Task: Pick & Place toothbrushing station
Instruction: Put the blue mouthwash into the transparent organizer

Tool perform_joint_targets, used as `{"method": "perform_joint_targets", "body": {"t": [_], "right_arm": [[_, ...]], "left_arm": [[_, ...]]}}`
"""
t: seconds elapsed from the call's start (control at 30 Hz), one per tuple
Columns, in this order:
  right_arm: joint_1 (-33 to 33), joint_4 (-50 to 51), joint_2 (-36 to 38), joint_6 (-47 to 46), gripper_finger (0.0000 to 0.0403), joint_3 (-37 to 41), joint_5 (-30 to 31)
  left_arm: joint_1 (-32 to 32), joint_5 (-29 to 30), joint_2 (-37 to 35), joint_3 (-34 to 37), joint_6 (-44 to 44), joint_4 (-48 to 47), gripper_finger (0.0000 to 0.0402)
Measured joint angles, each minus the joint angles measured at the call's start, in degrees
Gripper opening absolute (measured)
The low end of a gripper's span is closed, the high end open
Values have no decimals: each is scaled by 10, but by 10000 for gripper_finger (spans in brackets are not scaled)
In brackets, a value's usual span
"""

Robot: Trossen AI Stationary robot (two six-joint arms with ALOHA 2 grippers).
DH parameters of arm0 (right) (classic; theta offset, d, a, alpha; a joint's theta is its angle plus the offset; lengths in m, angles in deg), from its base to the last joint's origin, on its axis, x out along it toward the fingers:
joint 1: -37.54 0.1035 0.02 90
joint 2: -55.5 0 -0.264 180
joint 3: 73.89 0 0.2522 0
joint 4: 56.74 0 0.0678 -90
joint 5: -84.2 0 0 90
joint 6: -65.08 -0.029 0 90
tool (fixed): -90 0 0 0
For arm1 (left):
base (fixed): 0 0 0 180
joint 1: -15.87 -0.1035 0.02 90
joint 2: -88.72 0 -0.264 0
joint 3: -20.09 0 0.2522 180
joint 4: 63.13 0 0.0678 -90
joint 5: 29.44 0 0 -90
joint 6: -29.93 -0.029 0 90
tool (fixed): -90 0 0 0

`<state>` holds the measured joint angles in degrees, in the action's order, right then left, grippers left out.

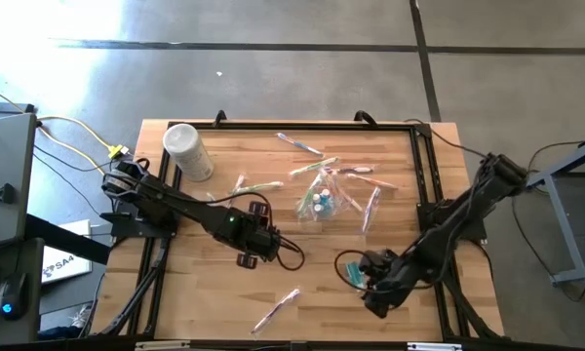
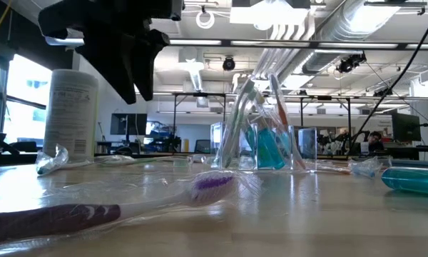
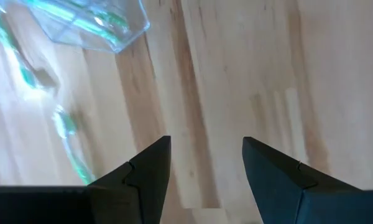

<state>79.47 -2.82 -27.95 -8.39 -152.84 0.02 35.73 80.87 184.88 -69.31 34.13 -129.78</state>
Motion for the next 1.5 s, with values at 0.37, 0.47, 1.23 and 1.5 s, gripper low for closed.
{"method": "perform_joint_targets", "body": {"t": [0.37, 0.47, 1.23, 1.5], "right_arm": [[-19, -1, -111, -145, 220, 0, -72], [-27, 1, -132, -152, 220, 0, -77], [-42, 40, -172, -242, 220, 0, -50], [-27, 29, -203, -257, 220, 0, -54]], "left_arm": [[-21, -4, -11, -1, -113, 4, 191], [-33, -44, -10, -1, -131, -7, 191], [-6, -103, -10, -1, -71, 19, 191], [5, -103, -10, -1, -67, 26, 191]]}}
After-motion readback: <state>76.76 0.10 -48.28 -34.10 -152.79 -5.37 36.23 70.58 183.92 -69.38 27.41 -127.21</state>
